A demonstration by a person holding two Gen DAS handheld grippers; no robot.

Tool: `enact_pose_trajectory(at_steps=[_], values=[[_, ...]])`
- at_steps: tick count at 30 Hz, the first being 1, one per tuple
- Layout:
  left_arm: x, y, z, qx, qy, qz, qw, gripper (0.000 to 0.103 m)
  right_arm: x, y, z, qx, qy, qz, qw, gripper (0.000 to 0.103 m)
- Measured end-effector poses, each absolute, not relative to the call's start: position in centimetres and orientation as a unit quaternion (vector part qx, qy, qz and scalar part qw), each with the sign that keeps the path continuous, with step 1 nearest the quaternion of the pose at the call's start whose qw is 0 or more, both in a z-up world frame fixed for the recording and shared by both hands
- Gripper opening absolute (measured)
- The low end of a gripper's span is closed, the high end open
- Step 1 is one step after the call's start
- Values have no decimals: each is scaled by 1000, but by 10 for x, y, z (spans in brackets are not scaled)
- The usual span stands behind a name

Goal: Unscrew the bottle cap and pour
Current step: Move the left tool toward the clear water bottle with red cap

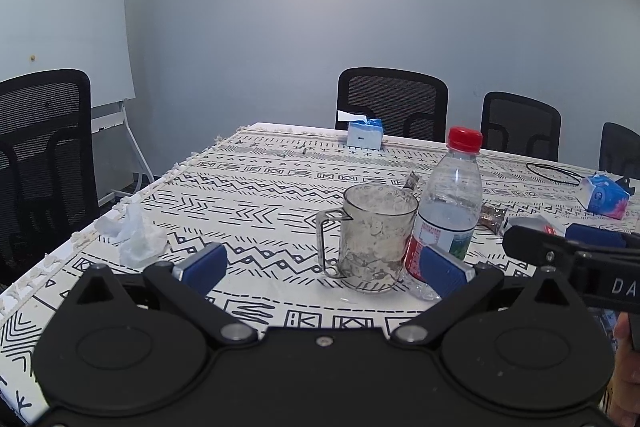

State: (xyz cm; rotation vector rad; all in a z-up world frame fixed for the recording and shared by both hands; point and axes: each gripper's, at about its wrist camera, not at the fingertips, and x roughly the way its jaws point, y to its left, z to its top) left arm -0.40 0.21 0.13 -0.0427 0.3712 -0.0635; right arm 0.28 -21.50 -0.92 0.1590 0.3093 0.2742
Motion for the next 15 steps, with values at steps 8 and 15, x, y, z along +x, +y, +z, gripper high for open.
enact_pose_trajectory(at_steps=[8, 15], values=[[-3, 0, -2, -9, 187, -27, 982, 103, 3, -216, -13, 82, 159, 137, 974, 99], [-3, 1, -3, -16, 187, -28, 982, 103, 0, -217, -12, 85, 157, 135, 975, 99]])
